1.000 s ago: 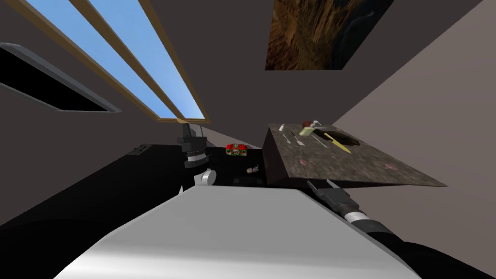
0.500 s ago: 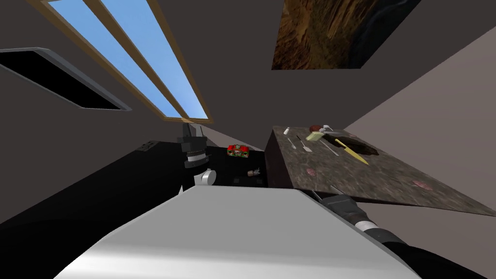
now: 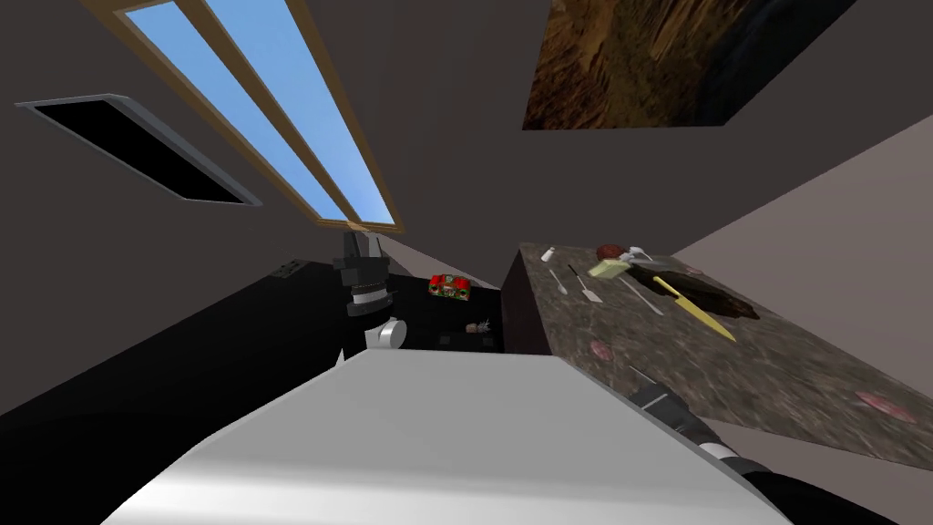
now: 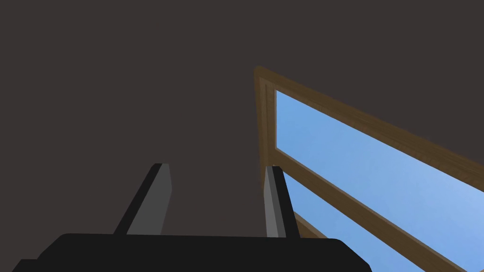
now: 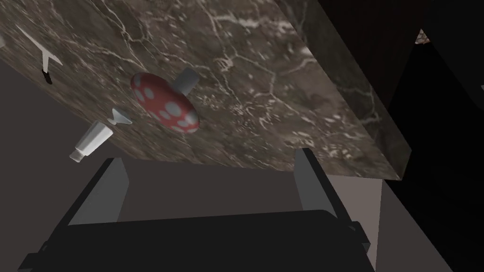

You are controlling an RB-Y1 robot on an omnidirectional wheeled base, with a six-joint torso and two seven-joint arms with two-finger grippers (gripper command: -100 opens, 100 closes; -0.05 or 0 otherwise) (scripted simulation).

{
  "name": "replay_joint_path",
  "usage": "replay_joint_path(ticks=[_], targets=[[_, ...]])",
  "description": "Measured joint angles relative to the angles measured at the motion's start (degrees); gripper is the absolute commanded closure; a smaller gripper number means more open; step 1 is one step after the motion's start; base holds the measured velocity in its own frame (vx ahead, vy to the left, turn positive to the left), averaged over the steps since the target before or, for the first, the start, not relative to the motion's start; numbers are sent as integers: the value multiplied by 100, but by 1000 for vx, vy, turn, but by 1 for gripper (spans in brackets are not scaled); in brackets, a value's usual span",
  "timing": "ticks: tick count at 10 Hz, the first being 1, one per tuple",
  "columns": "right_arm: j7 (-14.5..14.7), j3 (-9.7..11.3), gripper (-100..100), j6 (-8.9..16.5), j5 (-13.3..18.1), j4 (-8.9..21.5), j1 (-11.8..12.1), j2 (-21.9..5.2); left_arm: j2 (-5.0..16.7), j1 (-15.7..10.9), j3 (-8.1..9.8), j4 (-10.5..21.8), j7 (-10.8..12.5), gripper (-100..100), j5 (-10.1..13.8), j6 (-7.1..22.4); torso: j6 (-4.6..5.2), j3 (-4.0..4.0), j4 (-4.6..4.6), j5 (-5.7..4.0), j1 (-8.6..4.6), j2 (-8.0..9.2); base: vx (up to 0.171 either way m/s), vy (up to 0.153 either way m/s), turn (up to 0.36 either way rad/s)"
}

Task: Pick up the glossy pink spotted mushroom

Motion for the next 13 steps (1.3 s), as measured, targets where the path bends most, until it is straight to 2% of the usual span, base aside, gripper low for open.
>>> replay_joint_path(ticks=[3,4,7,8,9,10,12,13], targets=[[370,86,-100,107,475,86,370,-269,0,0,0,0,0,0,0,0,2,-2,-1,0,3,-3,134,-57,89],[414,178,-100,250,637,54,518,-463,0,0,0,0,0,0,0,0,2,-2,-1,1,6,-3,112,-51,68],[679,288,-100,378,996,146,788,-756,0,0,0,0,0,0,0,0,3,4,2,-2,-4,8,87,-67,51],[704,292,0,381,1008,151,794,-763,0,0,0,0,0,0,0,0,4,15,6,1,11,27,8,-7,1],[702,291,-100,381,1007,150,793,-763,-1,-1,0,0,0,0,0,0,5,24,10,5,24,42,1,3,83],[675,391,-100,435,1005,266,676,-831,-1,-1,-1,0,0,0,0,0,3,27,12,5,28,48,3,9,77],[789,465,-100,318,959,509,430,-685,-1,-1,-1,0,0,0,0,0,5,30,13,7,33,52,5,9,56],[798,531,-100,328,951,600,349,-701,-1,-1,-1,0,0,0,0,0,-1,29,15,-9,26,48,1,5,9]])
